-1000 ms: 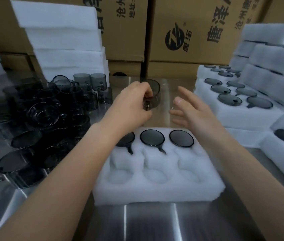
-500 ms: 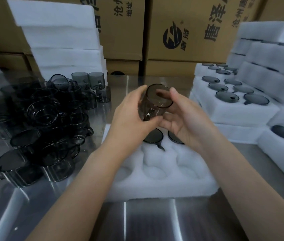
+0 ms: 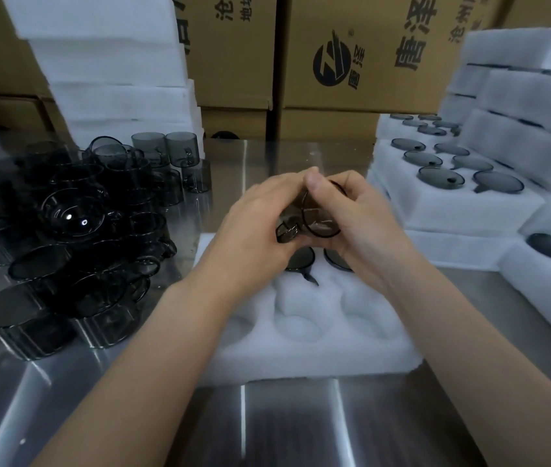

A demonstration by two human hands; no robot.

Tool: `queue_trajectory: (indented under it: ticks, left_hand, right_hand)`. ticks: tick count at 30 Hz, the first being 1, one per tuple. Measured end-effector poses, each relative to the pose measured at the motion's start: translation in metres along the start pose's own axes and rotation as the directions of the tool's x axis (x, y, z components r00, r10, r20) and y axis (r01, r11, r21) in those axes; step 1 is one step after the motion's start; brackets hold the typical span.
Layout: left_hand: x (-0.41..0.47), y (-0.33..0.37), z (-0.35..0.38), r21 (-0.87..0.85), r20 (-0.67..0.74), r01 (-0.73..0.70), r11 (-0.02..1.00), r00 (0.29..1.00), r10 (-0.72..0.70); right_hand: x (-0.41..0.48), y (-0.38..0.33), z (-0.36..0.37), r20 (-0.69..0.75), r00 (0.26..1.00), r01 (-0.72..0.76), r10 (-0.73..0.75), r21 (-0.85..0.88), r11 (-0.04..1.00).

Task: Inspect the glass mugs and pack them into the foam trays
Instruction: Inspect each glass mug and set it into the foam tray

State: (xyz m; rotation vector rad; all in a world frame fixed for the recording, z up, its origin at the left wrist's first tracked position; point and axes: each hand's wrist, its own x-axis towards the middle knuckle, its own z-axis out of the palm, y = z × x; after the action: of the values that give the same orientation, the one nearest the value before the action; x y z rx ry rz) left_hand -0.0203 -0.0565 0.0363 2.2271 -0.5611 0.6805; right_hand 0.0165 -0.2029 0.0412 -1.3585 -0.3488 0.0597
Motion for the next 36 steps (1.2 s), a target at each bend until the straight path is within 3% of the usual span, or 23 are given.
queue_trajectory:
  ticks: [3,8,17,21,24,29,34,36]
  left_hand:
    - [-0.001,-0.003,0.000,0.024,-0.012,0.024,0.999,1.000,-0.024]
    - [0.002,-0.008,-0.004,-0.117,-0.017,0.109,0.987,0.994,-0.112]
    - [0.000,-0.019,-0.008,-0.424,0.020,0.159,0.892,0.986,-0.167]
    - [0.000,-0.017,-0.006,-0.366,0.027,0.103,0.925,0.995,-0.101]
    - [-0.001,-0.013,-0.003,-0.234,0.024,0.106,0.966,0.994,-0.103]
    - [0.000,-0.007,-0.002,-0.094,-0.101,0.066,0.993,0.992,-0.076]
    - [-0.002,-0.005,-0.008,-0.492,-0.104,0.133,0.860,0.972,-0.210]
    - [-0.002,-0.007,-0.008,-0.574,-0.081,0.135,0.807,0.972,-0.220]
  right_hand:
    - [0.000,0.004,-0.001,0.033,0.998,0.047,-0.044,-0.100,0.994]
    - [0.000,0.005,-0.004,0.107,0.989,0.111,-0.099,-0.114,0.987]
    - [0.000,-0.002,-0.013,0.239,0.967,0.060,-0.083,0.102,0.993]
    - [0.000,-0.001,-0.012,0.144,0.986,0.071,-0.080,0.064,0.995]
    - [-0.001,-0.001,-0.008,0.032,0.991,0.129,-0.127,-0.077,0.989]
    - [-0.002,0.000,-0.004,0.006,0.979,0.201,-0.203,-0.160,0.966]
    - [0.005,-0.002,-0.010,0.188,0.981,0.067,-0.055,-0.059,0.996]
    - [0.004,0.000,-0.011,0.257,0.966,0.053,-0.036,-0.061,0.997]
